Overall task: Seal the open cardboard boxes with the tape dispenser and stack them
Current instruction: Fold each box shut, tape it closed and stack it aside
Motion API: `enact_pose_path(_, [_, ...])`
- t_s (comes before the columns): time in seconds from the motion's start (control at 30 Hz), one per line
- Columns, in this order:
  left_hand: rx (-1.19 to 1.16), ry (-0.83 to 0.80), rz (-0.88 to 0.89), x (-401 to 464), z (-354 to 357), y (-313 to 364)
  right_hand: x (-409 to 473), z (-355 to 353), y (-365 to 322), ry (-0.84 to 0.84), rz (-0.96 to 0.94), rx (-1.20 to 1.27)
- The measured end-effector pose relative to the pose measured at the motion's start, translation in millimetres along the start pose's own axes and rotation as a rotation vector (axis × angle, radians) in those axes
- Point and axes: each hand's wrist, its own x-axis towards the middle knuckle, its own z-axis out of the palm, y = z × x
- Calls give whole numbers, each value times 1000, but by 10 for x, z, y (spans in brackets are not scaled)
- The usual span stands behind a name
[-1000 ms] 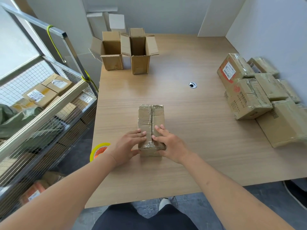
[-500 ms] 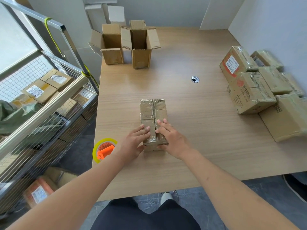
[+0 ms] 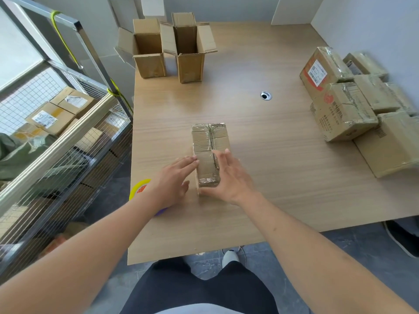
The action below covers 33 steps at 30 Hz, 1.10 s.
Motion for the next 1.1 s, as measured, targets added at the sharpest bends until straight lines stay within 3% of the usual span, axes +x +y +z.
enact_pose_path(0.17, [-14,-25,-216,-70,-14,-141,71,208,-316,4,118,-161])
enact_pose_path(0.4, [8,-88,-305,-159,-129,-263,274,264,-534,115,346,16])
enact_pose_path(0.6, [65,-79,-291,-92,-367,-362,408,221,-549,54,480,6])
enact_pose_path(1.1, [235,-72,-147,361,-1342,-80,160,-827,-891,110,500,-11])
